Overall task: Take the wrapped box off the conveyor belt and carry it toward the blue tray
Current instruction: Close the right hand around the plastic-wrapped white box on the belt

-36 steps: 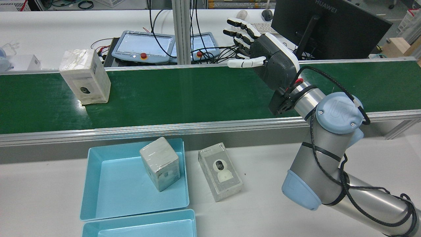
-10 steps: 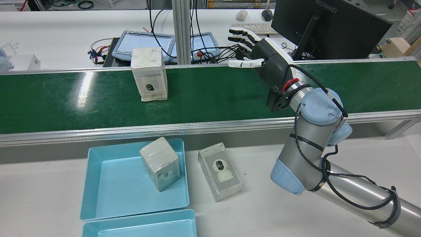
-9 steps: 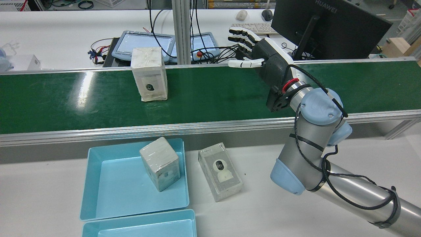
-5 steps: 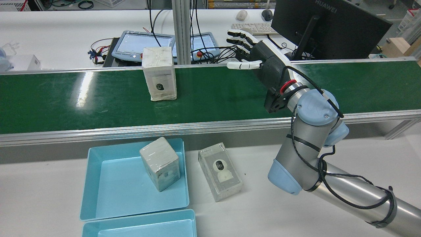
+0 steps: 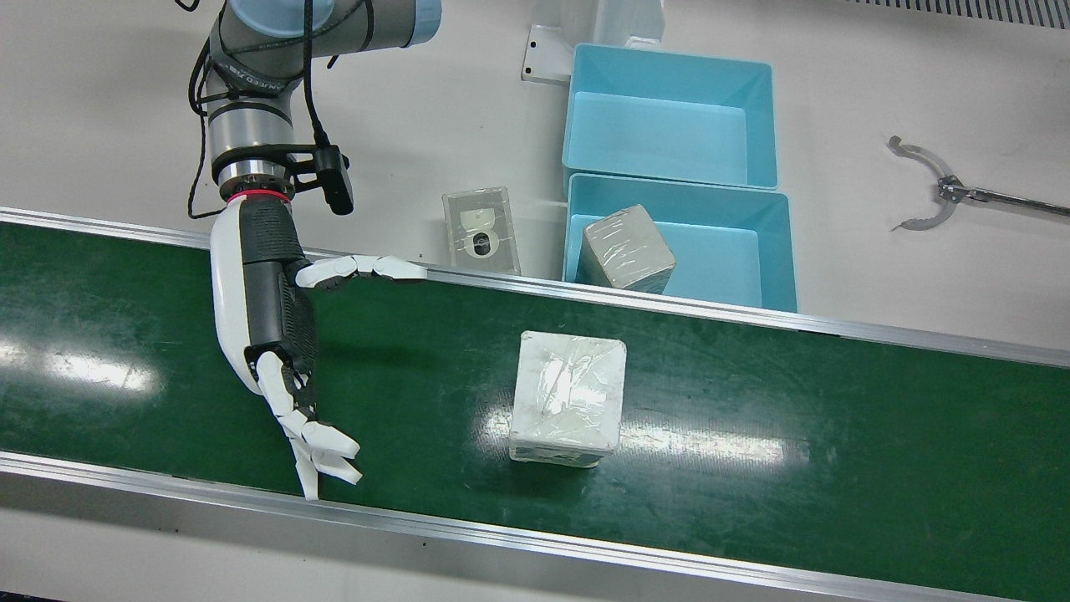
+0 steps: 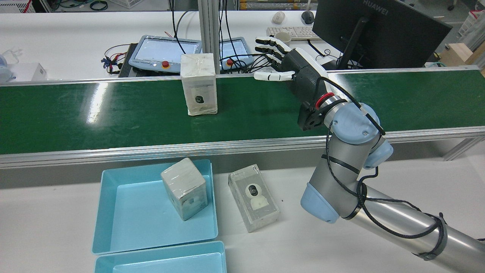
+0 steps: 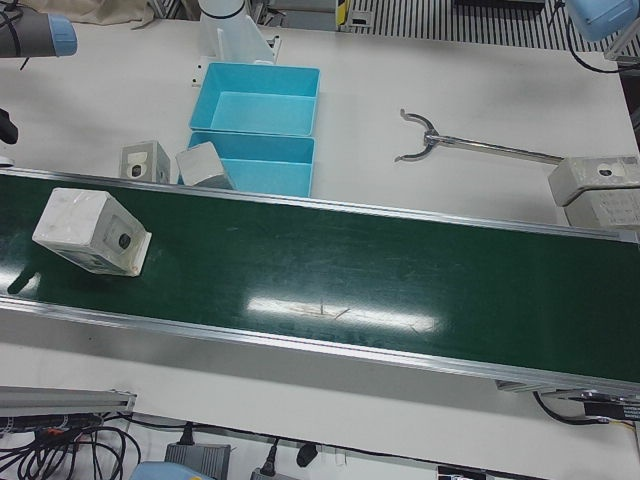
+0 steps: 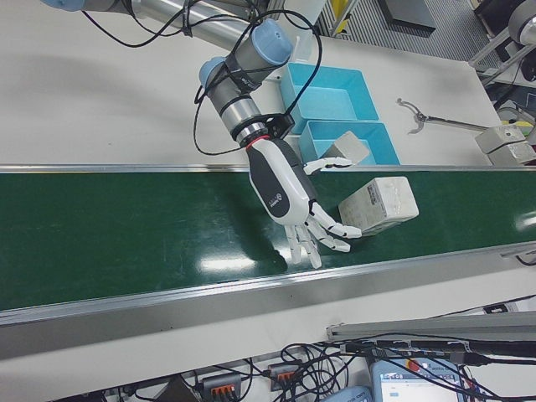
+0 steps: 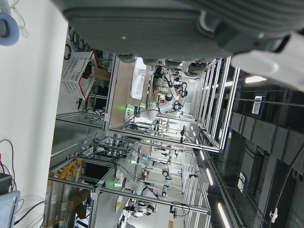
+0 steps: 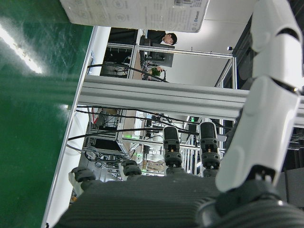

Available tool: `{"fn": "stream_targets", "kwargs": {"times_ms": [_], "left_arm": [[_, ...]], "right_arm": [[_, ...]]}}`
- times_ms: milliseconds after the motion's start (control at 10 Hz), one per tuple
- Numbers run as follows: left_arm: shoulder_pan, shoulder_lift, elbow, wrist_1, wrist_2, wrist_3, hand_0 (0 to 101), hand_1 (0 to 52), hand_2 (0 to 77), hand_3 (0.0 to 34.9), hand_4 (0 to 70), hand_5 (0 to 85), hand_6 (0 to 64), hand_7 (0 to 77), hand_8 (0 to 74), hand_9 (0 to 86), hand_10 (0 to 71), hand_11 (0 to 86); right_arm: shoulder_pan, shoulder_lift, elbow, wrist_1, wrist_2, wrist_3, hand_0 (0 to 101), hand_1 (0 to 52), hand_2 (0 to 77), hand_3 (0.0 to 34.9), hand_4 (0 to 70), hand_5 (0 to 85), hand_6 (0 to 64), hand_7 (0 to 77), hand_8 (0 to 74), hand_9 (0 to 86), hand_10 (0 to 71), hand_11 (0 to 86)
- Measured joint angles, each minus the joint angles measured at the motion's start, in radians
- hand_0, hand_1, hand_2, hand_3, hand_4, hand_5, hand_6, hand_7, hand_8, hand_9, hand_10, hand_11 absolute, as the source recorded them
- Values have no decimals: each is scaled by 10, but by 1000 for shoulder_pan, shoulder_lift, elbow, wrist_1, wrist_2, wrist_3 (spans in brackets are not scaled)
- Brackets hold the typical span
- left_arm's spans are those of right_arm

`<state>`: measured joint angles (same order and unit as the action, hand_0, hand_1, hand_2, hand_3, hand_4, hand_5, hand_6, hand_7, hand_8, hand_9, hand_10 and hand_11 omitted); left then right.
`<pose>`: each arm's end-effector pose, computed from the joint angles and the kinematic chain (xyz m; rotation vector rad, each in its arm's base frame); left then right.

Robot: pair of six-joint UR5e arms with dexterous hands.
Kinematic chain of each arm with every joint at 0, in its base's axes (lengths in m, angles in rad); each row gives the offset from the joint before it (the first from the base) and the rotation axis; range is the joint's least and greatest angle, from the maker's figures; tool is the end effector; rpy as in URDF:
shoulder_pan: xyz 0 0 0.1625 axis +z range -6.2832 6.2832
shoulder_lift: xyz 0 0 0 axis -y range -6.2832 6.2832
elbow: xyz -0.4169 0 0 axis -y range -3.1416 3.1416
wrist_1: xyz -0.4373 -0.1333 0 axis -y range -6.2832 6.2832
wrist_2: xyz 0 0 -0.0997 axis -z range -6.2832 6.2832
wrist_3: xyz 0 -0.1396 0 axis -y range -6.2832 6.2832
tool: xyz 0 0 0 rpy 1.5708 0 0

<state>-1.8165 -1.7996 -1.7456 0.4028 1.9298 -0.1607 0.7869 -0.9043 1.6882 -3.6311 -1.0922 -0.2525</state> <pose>-0.2344 -0.5882 0.4964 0.3000 -2.1785 2.1968 -0.3648 -0.6458 0.2409 -0.2004 -2.3067 1.7435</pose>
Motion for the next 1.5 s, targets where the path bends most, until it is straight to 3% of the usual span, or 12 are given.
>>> {"fn": "stream_targets", "kwargs": {"times_ms": [500, 1200, 1500], "left_arm": [[0, 0, 0, 0, 0, 0, 0, 0, 11, 0, 0, 5, 0, 5, 5, 0, 0, 0], [0, 0, 0, 0, 0, 0, 0, 0, 5, 0, 5, 5, 0, 5, 5, 0, 5, 0], [0, 0, 0, 0, 0, 0, 0, 0, 11, 0, 5, 5, 5, 5, 5, 0, 0, 0]], "right_arm": [[-14, 26, -42, 22, 0, 0, 414, 109, 175, 298, 82, 251, 0, 213, 5, 60, 16, 27], [-20, 29, -48, 24, 0, 1, 415, 109, 185, 307, 82, 251, 0, 213, 5, 60, 27, 54], [-21, 30, -52, 38, 0, 2, 418, 131, 218, 305, 109, 295, 0, 213, 5, 33, 44, 65]]}}
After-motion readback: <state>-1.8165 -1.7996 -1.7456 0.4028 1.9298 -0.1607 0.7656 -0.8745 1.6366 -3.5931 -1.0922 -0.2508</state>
